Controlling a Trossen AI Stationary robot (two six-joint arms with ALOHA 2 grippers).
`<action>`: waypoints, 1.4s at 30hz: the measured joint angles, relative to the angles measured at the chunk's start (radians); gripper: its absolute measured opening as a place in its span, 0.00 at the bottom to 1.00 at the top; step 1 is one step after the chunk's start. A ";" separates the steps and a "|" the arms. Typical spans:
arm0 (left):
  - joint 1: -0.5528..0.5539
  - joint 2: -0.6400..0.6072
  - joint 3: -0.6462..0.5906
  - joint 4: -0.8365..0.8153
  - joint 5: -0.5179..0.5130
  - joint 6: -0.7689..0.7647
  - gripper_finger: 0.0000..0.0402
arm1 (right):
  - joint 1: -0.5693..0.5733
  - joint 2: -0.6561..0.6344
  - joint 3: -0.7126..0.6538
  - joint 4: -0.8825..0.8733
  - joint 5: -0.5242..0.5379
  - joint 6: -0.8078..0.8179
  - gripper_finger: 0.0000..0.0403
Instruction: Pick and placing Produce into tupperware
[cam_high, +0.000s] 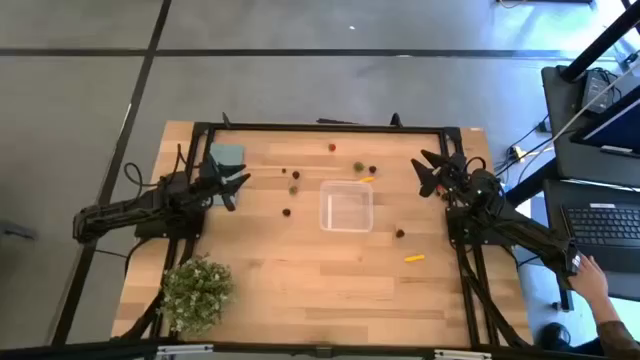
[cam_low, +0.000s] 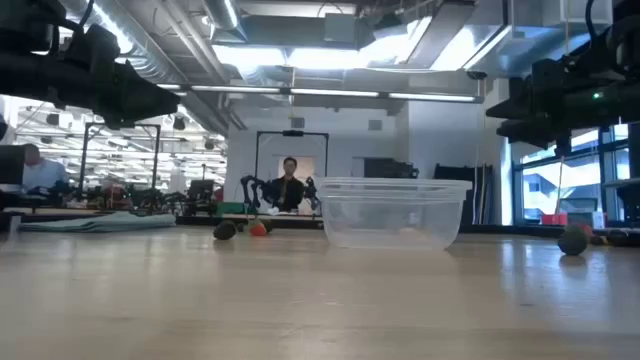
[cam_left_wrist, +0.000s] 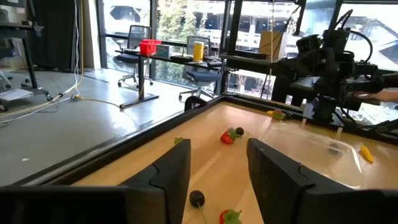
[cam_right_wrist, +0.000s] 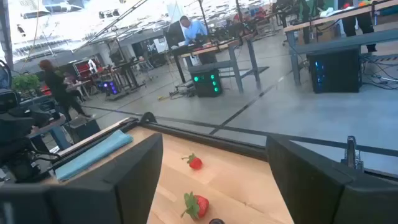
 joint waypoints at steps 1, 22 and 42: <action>0.000 0.000 0.000 0.000 0.000 0.000 0.37 | 0.000 0.000 0.000 0.000 0.000 0.000 0.71; 0.000 0.000 0.000 0.000 0.000 0.000 0.37 | 0.000 0.000 0.000 0.000 0.000 0.000 0.71; 0.000 0.000 0.000 0.000 0.000 0.000 0.38 | 0.000 0.000 0.000 0.000 0.000 0.000 0.71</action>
